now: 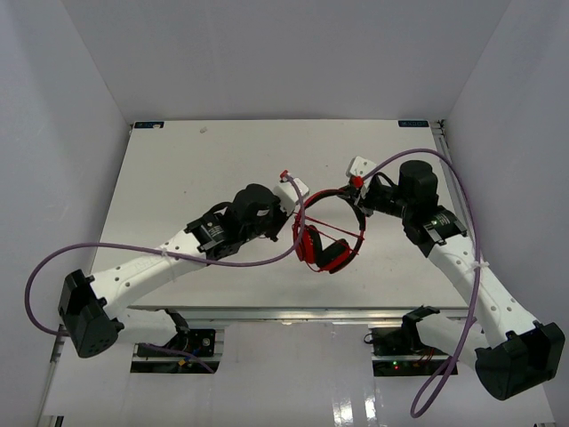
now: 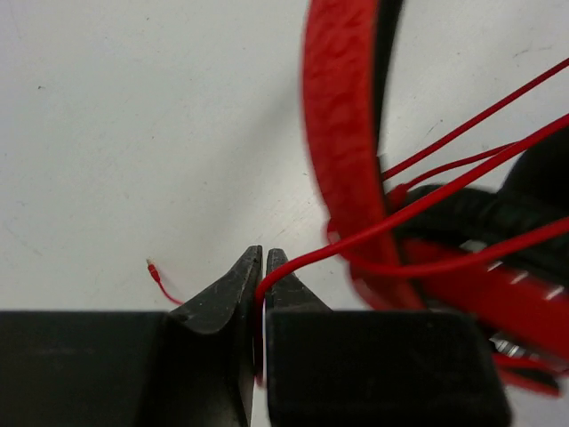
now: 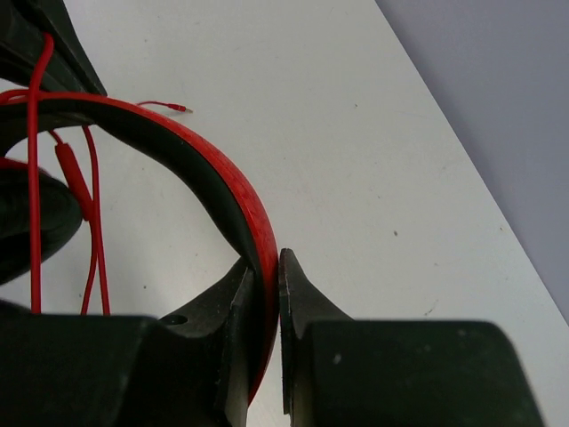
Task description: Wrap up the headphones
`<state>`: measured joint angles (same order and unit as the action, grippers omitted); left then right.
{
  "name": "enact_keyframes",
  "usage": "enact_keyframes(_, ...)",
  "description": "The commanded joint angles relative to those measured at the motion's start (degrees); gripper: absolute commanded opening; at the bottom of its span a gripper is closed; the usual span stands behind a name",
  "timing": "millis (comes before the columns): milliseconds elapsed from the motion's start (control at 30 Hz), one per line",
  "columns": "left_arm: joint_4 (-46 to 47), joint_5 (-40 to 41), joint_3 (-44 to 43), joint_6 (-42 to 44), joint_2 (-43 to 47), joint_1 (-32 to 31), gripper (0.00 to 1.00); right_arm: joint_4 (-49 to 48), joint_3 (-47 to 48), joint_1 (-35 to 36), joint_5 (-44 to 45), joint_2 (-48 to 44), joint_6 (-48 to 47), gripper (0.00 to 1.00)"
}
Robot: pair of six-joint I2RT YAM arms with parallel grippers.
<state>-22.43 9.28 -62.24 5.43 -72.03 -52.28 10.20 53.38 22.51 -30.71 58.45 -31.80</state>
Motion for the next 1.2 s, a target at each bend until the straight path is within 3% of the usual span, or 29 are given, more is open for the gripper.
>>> enact_keyframes(0, 9.6, -4.5, 5.8, -4.6, 9.5, 4.5, 0.21, 2.3, 5.3, -2.3, -9.0, -0.3, 6.2, 0.08)
enact_keyframes(200, 16.8, -13.1, 12.3, -7.1, 12.7, 7.0, 0.35, 2.4, 7.7, -3.7, -14.0, 0.7, 12.5, 0.08)
enact_keyframes(367, 24.1, -19.5, 17.4, -8.9, 13.3, 7.9, 0.39, 2.3, 10.4, -5.2, -19.9, 2.2, 18.8, 0.08)
enact_keyframes(533, 38.1, -24.4, 24.1, -13.0, 11.5, 8.2, 0.40, 1.4, 14.5, -6.8, -25.0, 4.7, 27.7, 0.08)
enact_keyframes(667, 53.2, -27.9, 30.0, -18.2, 8.4, 8.2, 0.40, -0.7, 15.4, -6.9, -22.8, 5.0, 34.8, 0.08)
enact_keyframes(867, 73.3, -33.2, 33.5, -27.1, -2.7, 8.2, 0.17, -6.8, 12.9, -7.0, -17.4, 5.2, 46.9, 0.08)
enact_keyframes(1000, 85.4, -34.1, 34.4, -31.3, -8.8, 8.1, 0.15, -8.0, 12.1, -7.2, -13.2, 5.3, 52.4, 0.08)
enact_keyframes(1167, 92.6, -34.2, 34.3, -34.4, -13.9, 7.6, 0.01, -7.8, 11.8, -7.2, -7.0, 5.1, 57.4, 0.08)
